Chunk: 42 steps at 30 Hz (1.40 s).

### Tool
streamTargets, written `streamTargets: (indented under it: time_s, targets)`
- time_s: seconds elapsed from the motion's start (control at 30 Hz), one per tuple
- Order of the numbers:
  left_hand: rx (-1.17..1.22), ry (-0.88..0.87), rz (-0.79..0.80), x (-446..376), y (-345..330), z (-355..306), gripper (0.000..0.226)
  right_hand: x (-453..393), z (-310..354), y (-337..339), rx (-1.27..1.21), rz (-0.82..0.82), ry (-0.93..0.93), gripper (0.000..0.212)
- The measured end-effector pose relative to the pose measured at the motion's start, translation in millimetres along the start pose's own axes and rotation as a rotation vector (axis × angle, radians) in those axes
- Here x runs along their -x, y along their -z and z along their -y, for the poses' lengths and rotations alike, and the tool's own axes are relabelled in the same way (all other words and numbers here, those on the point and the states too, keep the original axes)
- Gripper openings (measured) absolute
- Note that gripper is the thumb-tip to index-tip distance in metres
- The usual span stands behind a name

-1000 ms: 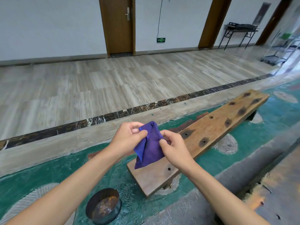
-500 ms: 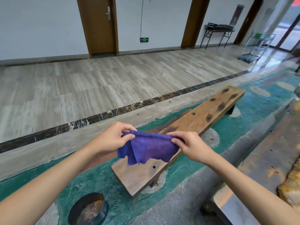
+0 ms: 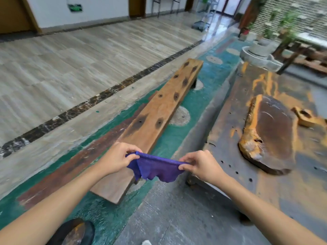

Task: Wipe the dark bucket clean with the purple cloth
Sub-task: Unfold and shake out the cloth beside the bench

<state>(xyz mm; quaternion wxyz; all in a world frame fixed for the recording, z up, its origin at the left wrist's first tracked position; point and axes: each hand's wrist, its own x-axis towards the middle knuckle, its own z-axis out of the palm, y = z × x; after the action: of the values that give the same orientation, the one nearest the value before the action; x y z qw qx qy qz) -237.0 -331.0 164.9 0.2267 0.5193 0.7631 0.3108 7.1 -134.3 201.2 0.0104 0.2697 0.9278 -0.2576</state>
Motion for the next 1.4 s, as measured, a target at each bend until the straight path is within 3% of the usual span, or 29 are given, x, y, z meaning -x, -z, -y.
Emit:
streamTargets:
  time_s: [0.13, 0.3, 0.43, 0.6, 0.77, 0.9, 1.1, 1.3, 1.4]
  targets:
    - [-0.017, -0.084, 0.131, -39, -42, -21, 0.02, 37, -46, 1, -0.022, -0.038, -0.227, 0.027]
    - [-0.08, -0.186, 0.275, -99, -97, -62, 0.014, 76, -105, 5, -0.137, -0.1, -0.402, 0.011]
    - [-0.125, -0.272, 0.353, -153, -143, -99, 0.014, 96, -163, 14, -0.191, -0.21, -0.493, 0.015]
    - [-0.14, -0.299, 0.376, -224, -195, -147, 0.018, 94, -245, 37, -0.285, -0.322, -0.571, 0.007]
    - [-0.203, -0.307, 0.353, -302, -236, -193, 0.018, 70, -327, 69, -0.512, -0.468, -0.697, 0.013]
    - [-0.266, -0.324, 0.255, -343, -263, -214, 0.025, 46, -376, 86, -0.473, -0.548, -0.676, 0.025]
    - [-0.346, -0.288, 0.175, -335, -323, -175, 0.031, 38, -420, 30, -0.253, -0.53, -0.573, 0.015]
    - [-0.45, -0.235, 0.477, -245, -391, -84, 0.028, 89, -419, -97, -0.248, -0.195, -0.528, 0.016]
    - [-0.512, -0.279, 0.475, -196, -403, -55, 0.052, 114, -412, -133, -0.208, -0.173, -0.49, 0.023]
